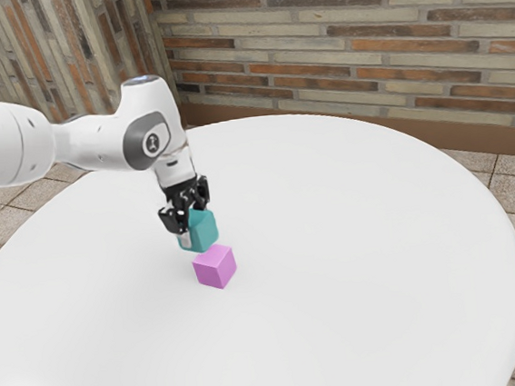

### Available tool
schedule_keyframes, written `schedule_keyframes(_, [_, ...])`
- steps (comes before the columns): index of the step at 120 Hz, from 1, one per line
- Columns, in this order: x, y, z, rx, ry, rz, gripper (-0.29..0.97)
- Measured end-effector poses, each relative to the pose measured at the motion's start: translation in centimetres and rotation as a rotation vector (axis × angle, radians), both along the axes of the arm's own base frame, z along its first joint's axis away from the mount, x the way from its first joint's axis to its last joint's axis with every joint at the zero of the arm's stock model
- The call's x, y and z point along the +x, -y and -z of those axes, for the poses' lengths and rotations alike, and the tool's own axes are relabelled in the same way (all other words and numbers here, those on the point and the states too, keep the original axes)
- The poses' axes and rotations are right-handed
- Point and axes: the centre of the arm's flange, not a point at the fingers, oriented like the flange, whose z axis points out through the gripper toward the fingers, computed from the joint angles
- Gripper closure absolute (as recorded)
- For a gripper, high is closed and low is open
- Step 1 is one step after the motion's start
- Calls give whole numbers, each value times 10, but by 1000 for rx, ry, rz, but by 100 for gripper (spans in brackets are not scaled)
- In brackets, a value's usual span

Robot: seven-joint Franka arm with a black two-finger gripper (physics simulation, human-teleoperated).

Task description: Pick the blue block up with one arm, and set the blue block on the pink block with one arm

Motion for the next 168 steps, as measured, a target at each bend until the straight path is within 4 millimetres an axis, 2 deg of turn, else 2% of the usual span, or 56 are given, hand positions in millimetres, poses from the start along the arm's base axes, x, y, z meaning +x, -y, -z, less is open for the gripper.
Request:
schedule_keyframes(10, [-5, 11, 4, -3, -14, -5, 41])
schedule_keyframes(28, [-10, 17, 13, -2, -35, -28, 41])
schedule_keyframes(54, [-9, 26, 11, 13, -24, -34, 41])
schedule_keyframes(64, [-8, 25, 11, 20, -20, -40, 28])
schedule_keyframes(98, [-8, 21, 8, 28, -16, -64, 8])
schedule_keyframes(106, [-9, 23, -12, 29, 14, -65, 6])
schedule_keyframes(114, [-17, 29, -47, 32, 63, -60, 4])
schedule_keyframes(122, [-34, 32, -87, 37, 107, -60, 3])
schedule_keyframes(129, [-46, 34, -132, 38, 139, -65, 2])
schedule_keyframes(133, [-47, 31, -164, 41, 158, -75, 2])
schedule_keyframes(143, [-51, 13, -239, 75, 182, -116, 1])
schedule_keyframes(149, [-59, 1, -276, 99, 183, -157, 1])
schedule_keyframes(158, [-75, -9, -302, 121, 153, -215, 1])
schedule_keyframes(168, [-87, -11, -309, 135, 105, -264, 1])
